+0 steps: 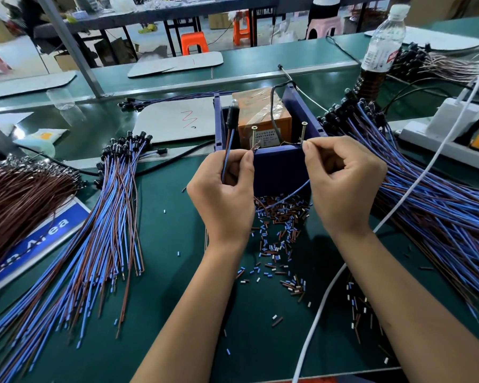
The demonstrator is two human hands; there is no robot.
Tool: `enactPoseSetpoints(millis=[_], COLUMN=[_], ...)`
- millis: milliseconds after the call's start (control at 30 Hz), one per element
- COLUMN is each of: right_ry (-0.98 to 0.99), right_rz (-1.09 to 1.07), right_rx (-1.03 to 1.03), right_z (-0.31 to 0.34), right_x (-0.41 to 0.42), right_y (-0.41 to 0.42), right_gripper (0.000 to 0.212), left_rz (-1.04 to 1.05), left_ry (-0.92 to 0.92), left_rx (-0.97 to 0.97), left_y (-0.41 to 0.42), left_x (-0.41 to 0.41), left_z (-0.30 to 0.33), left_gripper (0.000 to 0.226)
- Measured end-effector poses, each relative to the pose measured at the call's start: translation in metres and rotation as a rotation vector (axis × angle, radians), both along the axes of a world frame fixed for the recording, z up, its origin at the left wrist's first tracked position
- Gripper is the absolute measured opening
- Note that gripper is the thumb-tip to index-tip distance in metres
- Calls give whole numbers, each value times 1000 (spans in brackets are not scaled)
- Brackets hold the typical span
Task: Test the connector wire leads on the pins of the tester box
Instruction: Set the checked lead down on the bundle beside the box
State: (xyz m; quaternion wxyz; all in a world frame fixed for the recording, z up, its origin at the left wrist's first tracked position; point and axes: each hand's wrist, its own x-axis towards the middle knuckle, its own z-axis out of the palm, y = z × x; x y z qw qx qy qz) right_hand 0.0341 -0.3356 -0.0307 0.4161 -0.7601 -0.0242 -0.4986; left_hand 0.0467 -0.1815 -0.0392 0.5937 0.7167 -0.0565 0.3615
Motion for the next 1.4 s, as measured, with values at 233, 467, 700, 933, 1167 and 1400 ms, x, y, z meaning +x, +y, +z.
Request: enactPoseSetpoints(millis=[233, 467, 700, 933, 1167, 1400], right_ry=[2, 10, 17, 20, 29, 1], right_rz=[-6, 7, 7, 12, 0, 16], right_rx=[35, 35, 41, 41, 60, -5], right_z=[-4, -4, -4, -4, -4, -2], right_x=[3, 3, 3, 4, 5, 2], right_y=[-2, -3, -3, -3, -4, -2], right_gripper=[17, 17, 16, 16, 17, 14], left_rz=[53, 57, 39, 39, 83, 75], left_ry=[-21, 10, 17, 14, 13, 19], left_rx=[17, -102, -118, -118, -132, -127], left_y=[0, 0, -2, -2, -1, 1], left_x=[-1, -1, -4, -4, -6, -5], left_z=[3, 5, 7, 7, 11, 8], left_gripper=[12, 12, 14, 15, 14, 13])
